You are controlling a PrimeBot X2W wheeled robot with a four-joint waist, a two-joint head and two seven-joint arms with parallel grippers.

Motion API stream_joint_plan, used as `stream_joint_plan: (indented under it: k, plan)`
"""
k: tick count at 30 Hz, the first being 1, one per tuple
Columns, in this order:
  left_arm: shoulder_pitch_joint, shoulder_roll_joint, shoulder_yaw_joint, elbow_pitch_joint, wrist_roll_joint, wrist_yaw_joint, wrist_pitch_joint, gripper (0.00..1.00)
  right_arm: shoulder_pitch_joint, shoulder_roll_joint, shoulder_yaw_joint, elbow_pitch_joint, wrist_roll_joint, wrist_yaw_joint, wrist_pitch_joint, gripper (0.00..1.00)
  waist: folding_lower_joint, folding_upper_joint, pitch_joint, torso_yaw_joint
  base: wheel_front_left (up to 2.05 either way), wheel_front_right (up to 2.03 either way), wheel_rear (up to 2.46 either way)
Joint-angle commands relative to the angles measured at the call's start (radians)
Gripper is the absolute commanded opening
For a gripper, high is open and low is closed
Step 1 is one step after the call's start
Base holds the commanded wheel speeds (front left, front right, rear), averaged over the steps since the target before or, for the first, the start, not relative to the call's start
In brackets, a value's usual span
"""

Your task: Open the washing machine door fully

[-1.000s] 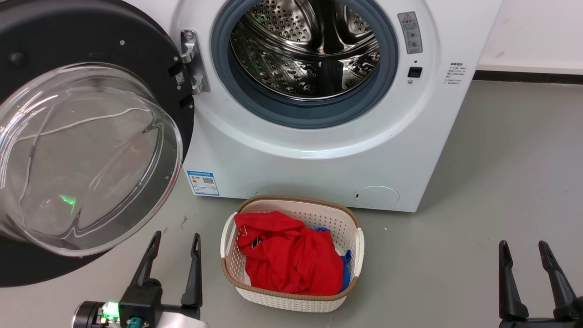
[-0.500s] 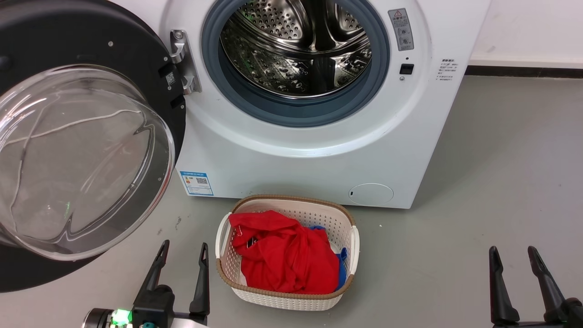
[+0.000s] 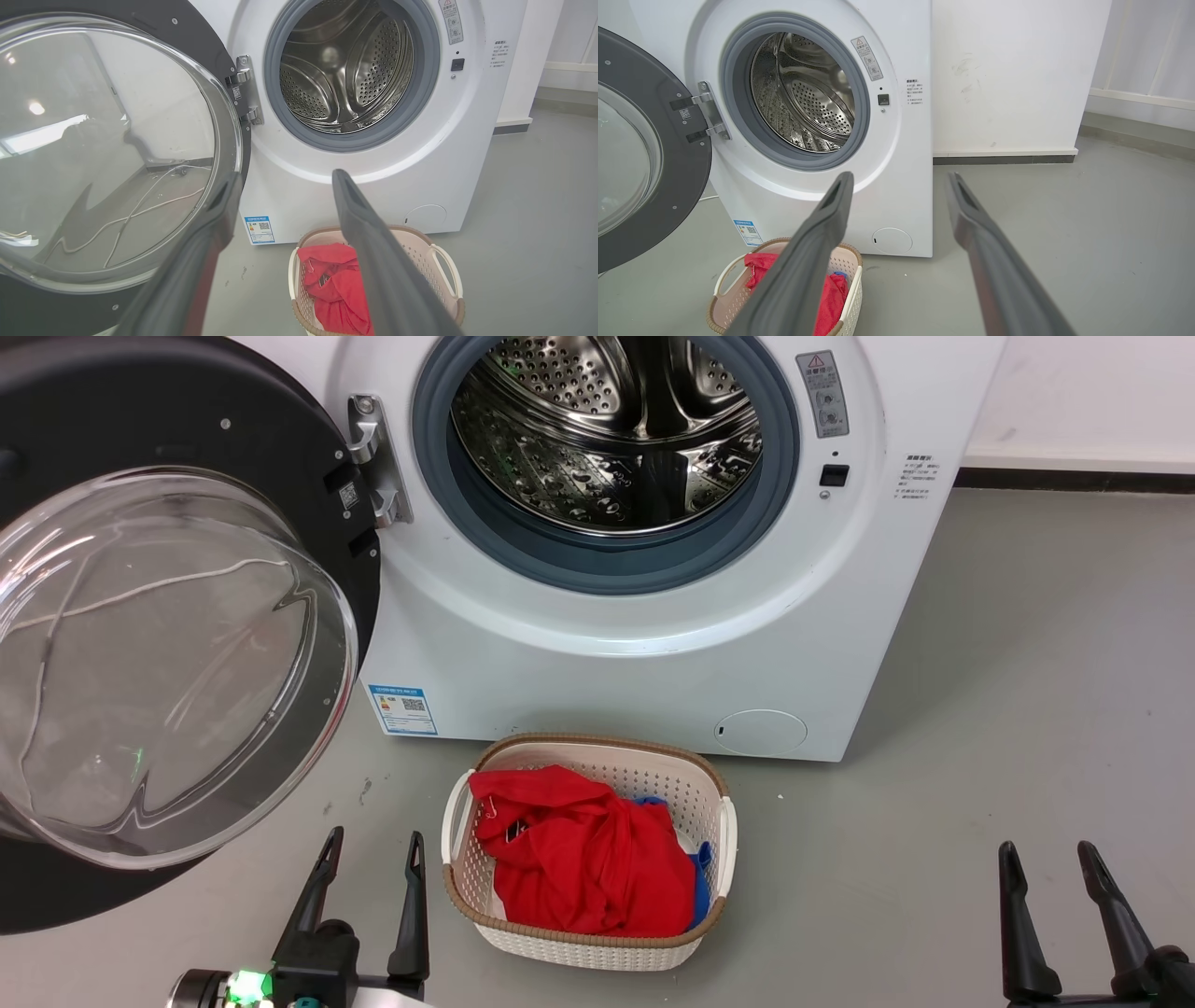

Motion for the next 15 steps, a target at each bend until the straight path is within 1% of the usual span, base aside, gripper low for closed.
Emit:
stream_joint_plan:
  k: [1, 8, 9, 12, 15]
  plan:
    - [0.007, 0.006, -0.002, -0.002, -0.007, 0.002, 0.002, 1.00, -0.002, 0.001, 0.001, -0.004, -0.004, 0.000, -0.002, 1.00, 0.0000, 0.0000, 0.000, 0.000, 0.00, 0.00, 0.00]
    - [0.007, 0.013, -0.004, -0.003, -0.010, 0.011, 0.002, 1.00, -0.002, 0.001, 0.004, -0.007, -0.006, 0.000, -0.002, 1.00, 0.0000, 0.0000, 0.003, 0.000, 0.00, 0.00, 0.00]
    - [0.002, 0.009, -0.003, 0.002, -0.007, 0.005, 0.000, 0.00, 0.000, 0.000, 0.004, -0.001, -0.001, 0.000, 0.000, 0.00, 0.0000, 0.0000, 0.003, -0.001, 0.00, 0.00, 0.00]
    - [0.012, 0.004, -0.006, 0.030, -0.009, 0.003, 0.000, 0.00, 0.004, 0.001, 0.005, 0.027, 0.000, 0.000, 0.001, 0.00, 0.0000, 0.0000, 0.003, -0.001, 0.00, 0.00, 0.00]
    - [0.009, 0.003, -0.003, 0.032, -0.072, -0.004, 0.009, 0.00, -0.004, -0.001, 0.010, 0.035, 0.059, 0.000, 0.011, 0.00, 0.0000, 0.0000, 0.003, -0.002, 0.00, 0.00, 0.00]
